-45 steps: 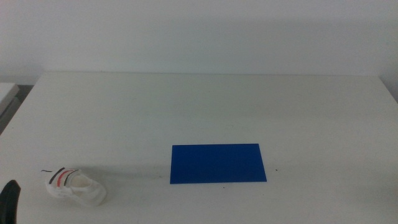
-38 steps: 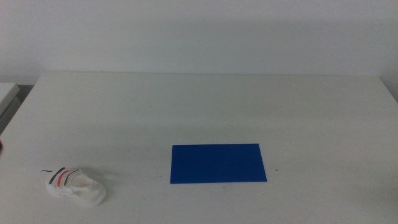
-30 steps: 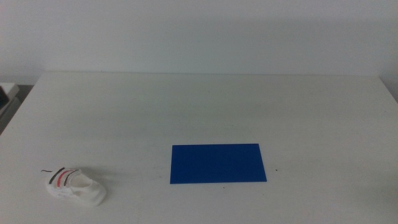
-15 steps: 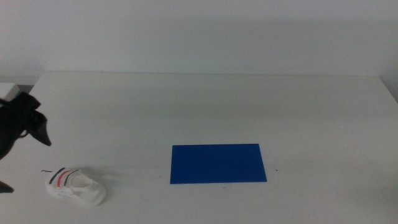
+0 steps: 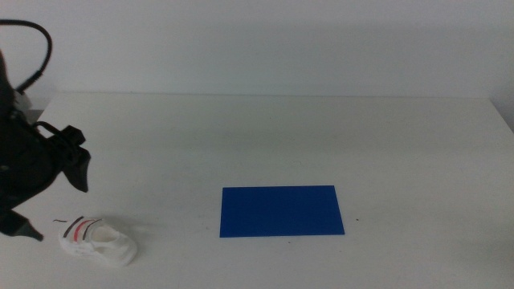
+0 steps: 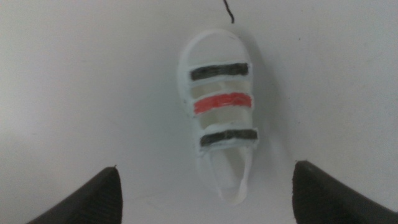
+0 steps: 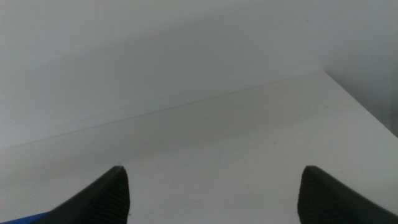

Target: Use one arm to grab the shoe from the table and place it on the mat.

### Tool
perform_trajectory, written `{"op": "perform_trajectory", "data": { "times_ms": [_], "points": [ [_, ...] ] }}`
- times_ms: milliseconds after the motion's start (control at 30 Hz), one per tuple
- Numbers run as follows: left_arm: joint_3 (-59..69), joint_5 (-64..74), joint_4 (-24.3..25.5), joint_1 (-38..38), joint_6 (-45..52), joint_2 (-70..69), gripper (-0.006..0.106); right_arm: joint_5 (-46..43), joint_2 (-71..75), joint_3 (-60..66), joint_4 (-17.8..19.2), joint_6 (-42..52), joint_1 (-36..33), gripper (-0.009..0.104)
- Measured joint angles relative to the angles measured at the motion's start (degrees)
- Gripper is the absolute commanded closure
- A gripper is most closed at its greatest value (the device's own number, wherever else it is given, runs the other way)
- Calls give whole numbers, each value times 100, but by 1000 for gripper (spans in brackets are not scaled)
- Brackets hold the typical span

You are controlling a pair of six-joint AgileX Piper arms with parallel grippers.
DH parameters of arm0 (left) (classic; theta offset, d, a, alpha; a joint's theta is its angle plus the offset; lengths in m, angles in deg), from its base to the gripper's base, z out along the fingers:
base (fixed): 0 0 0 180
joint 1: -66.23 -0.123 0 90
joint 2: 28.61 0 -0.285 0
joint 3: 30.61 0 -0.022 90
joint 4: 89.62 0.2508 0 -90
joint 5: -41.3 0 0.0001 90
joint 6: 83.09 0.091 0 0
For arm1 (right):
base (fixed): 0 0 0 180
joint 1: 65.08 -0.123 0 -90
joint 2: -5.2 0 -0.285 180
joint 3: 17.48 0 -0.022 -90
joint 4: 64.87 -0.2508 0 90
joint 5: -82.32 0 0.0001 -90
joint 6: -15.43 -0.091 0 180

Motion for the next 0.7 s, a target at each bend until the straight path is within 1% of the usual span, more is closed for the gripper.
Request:
{"op": "perform_trajectory", "data": {
  "times_ms": [267, 533, 700],
  "points": [
    [-2, -588, -279, 0, -64, 483, 7, 0, 0, 0, 0, 0, 0, 16],
    [-2, -638, -547, 0, -143, 1016, 7, 0, 0, 0, 0, 0, 0, 16],
    [-2, -653, -580, 0, -156, 1282, 7, 0, 0, 0, 0, 0, 0, 16]
  ]
}}
